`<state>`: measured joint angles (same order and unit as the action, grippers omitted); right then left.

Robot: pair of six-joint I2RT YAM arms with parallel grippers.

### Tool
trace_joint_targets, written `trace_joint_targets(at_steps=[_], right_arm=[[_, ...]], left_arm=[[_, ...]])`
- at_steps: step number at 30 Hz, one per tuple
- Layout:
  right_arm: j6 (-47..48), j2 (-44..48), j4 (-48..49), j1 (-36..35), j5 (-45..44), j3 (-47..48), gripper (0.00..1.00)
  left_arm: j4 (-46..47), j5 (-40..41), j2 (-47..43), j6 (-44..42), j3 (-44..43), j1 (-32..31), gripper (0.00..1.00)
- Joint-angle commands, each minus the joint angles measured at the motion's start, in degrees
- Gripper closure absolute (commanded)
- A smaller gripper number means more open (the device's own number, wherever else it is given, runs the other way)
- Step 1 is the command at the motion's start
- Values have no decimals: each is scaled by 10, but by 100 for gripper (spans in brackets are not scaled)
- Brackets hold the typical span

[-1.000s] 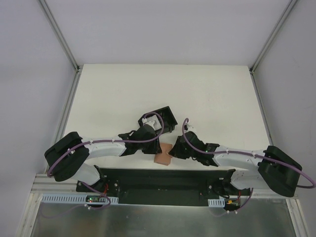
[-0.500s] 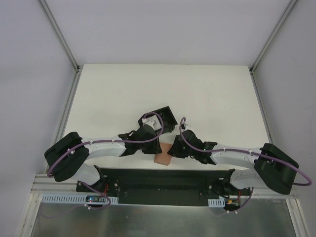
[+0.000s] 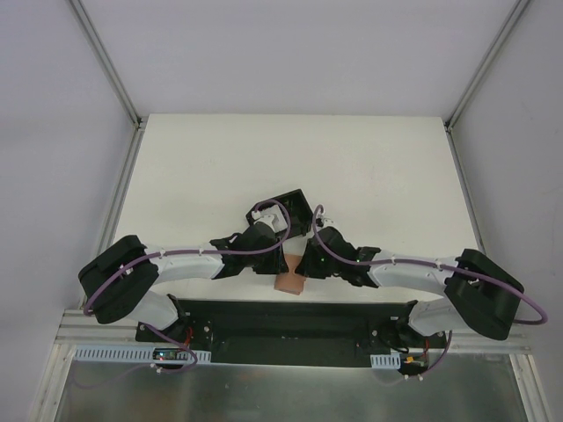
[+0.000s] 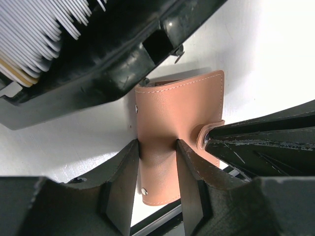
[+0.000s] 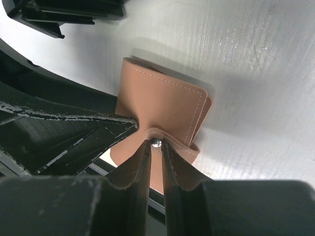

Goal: Put the credit cards into the card holder
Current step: Close the card holder at the corner of the board.

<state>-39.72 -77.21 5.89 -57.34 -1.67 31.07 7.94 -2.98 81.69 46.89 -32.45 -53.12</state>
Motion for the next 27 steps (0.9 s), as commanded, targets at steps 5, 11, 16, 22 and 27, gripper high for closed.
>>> trace_joint_targets(at_steps=[5, 11, 16, 22, 27], right_arm=[[23, -43, -90, -12, -18, 62, 85], [34, -74, -141, -23, -16, 98, 86], [36, -106, -176, -26, -3, 125, 87], [28, -131, -225, -26, -11, 144, 89], [24, -158, -245, -25, -4, 154, 91]], left_arm=[[-28, -18, 7, 0, 19, 4, 65], [-22, -19, 9, 2, 18, 3, 65], [-20, -21, 11, 3, 18, 4, 65], [-18, -20, 4, 7, 22, 3, 65], [-14, -18, -2, 8, 28, 4, 65]])
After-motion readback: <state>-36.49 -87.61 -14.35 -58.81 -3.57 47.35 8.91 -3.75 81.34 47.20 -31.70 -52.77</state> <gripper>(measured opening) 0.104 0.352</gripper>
